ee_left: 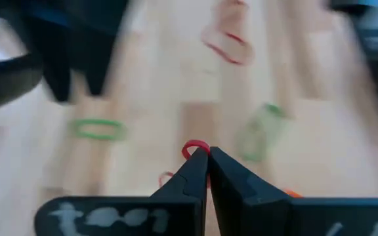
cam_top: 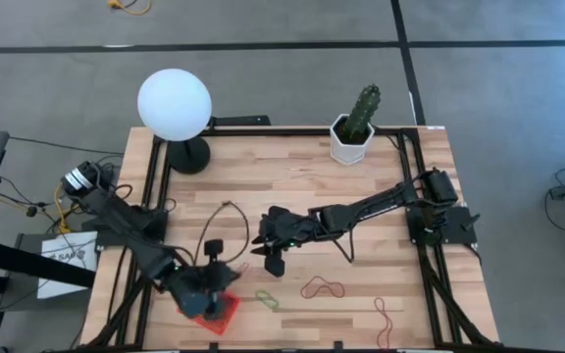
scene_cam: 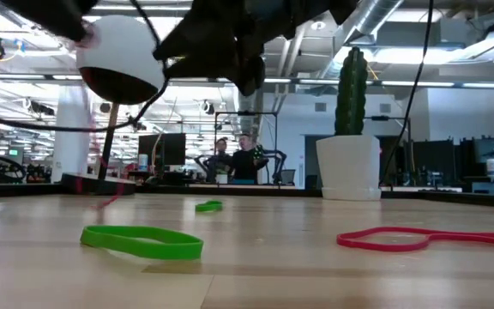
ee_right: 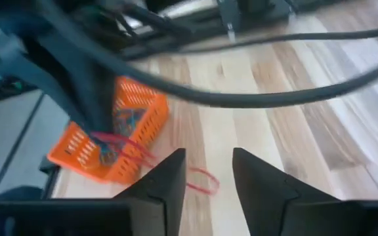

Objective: Pick and place rubber bands into bin
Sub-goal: Put the top red rubber band into the basket, then put the bottom red rubber band into the basket

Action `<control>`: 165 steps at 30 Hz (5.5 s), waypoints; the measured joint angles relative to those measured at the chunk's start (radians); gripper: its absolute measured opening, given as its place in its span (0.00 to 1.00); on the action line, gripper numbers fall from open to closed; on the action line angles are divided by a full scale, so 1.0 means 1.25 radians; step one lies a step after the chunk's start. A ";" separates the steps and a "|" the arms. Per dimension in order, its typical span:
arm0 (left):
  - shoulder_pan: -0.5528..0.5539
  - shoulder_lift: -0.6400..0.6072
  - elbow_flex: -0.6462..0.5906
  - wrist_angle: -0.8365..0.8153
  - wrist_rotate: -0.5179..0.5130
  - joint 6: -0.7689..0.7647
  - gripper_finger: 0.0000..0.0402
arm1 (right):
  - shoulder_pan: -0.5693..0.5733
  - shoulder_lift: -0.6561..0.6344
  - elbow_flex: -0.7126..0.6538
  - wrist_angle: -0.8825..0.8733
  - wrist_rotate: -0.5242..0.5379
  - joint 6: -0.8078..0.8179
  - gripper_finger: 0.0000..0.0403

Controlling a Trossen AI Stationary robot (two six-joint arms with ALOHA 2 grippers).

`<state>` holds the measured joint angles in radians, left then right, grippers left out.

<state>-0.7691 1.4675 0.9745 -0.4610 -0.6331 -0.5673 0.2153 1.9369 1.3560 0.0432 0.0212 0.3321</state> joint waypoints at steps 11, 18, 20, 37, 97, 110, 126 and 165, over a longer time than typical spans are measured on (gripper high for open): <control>-0.177 -0.068 0.000 -0.001 0.199 -0.165 0.00 | 0.000 0.000 0.000 -0.050 0.003 0.000 0.31; -0.235 -0.073 0.000 -0.101 0.160 -0.289 0.00 | 0.000 0.000 0.000 -0.050 0.005 0.000 0.31; -0.234 -0.073 0.000 -0.115 0.129 -0.302 0.00 | 0.000 0.000 0.000 -0.049 0.005 0.000 0.30; -0.184 0.070 0.000 -0.119 0.135 -0.271 0.05 | -0.001 0.000 0.000 -0.047 0.005 0.000 0.31; -0.135 -0.157 0.031 -0.438 -0.143 -0.419 0.19 | 0.234 -0.560 -0.381 -0.539 0.071 0.460 0.27; -0.065 -0.151 -0.131 -0.135 -0.204 -0.343 0.19 | 0.495 -0.435 -0.419 -0.608 -0.141 1.182 0.27; -0.029 -0.152 -0.131 -0.126 -0.235 -0.241 0.19 | 0.481 -0.219 -0.374 -0.594 -0.196 1.243 0.26; -0.029 -0.152 -0.131 -0.120 -0.273 -0.211 0.19 | 0.461 -0.239 -0.158 -0.516 0.286 0.894 0.00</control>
<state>-0.8051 1.2778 0.8104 -0.6104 -0.9750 -0.8310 0.7910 1.6377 1.1588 -0.6013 0.3790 1.4500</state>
